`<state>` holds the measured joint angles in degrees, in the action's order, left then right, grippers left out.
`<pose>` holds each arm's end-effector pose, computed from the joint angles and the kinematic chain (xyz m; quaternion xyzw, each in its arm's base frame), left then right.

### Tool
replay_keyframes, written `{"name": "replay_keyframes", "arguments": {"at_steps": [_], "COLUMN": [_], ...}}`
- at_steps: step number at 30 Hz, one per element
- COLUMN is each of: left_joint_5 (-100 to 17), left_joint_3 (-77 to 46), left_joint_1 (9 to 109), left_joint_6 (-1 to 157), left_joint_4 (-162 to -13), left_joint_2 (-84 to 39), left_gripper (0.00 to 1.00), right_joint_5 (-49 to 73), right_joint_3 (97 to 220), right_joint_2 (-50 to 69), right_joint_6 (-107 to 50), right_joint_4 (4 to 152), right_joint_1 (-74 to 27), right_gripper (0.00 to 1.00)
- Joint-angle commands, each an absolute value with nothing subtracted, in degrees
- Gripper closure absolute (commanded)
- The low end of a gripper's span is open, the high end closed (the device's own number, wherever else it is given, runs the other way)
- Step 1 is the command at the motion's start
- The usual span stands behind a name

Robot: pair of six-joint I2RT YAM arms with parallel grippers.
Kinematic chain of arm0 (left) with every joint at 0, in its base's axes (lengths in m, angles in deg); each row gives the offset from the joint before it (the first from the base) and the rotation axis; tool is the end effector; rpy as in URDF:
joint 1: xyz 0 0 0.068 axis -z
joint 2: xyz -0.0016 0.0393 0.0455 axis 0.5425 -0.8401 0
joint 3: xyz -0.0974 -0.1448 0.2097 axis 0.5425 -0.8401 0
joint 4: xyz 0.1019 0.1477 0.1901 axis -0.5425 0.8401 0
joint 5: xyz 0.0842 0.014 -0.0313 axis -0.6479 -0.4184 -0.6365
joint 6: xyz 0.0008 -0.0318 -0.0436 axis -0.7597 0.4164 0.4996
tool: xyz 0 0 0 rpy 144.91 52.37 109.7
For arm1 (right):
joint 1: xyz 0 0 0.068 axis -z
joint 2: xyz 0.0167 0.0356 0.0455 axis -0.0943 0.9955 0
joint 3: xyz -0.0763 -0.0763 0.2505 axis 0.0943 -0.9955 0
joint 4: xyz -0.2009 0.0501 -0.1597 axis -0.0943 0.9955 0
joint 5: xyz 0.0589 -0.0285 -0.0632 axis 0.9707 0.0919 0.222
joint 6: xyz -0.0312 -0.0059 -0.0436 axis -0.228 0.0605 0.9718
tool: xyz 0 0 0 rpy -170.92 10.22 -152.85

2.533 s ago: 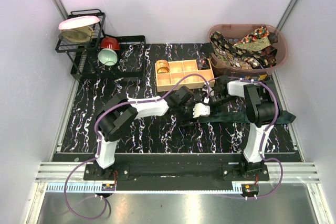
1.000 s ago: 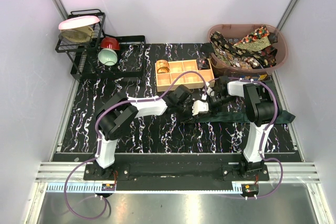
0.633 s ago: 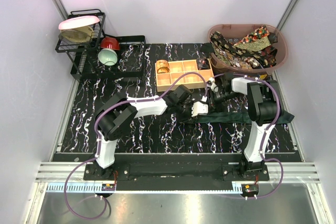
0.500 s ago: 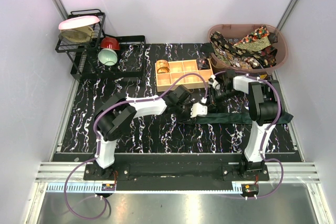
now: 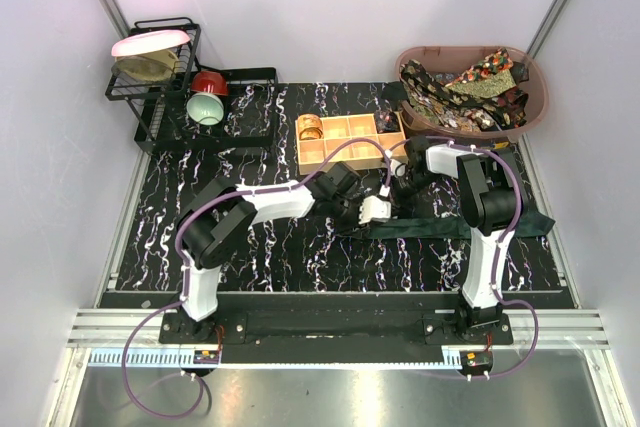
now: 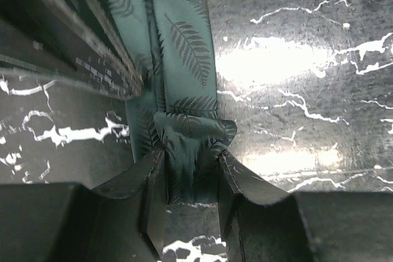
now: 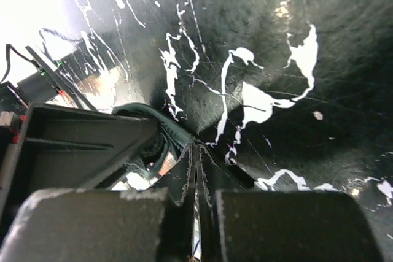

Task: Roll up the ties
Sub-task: Roll the tie at the center of the board.

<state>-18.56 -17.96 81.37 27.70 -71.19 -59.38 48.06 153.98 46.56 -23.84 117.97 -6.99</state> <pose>0.2498 -0.3104 0.1510 0.6934 0.6139 -0.2788 0.2543 0.3459 0.1011 0.1077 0.0884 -0.9248 -0.3688 0.0292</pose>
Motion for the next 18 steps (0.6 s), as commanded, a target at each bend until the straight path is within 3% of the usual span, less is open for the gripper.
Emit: {"name": "replay_keyframes", "arguments": {"at_steps": [1,18], "left_joint_5": [-16.7,-24.5], "left_joint_3": [-21.2,-21.5], "left_joint_1": [79.6,79.1], "left_joint_6": [32.1,42.0], "left_joint_4": [-73.1,-84.9], "left_joint_2": [-56.0,-56.5], "left_gripper": [0.97,1.0], "right_joint_5": [39.0,39.3], "right_joint_3": [154.7,154.0], "right_joint_2": [49.4,50.2], "right_joint_6": [-21.7,-18.6], "right_joint_4": [117.9,118.5], "right_joint_1": [-7.2,-7.2], "right_gripper": [1.0,1.0]}}
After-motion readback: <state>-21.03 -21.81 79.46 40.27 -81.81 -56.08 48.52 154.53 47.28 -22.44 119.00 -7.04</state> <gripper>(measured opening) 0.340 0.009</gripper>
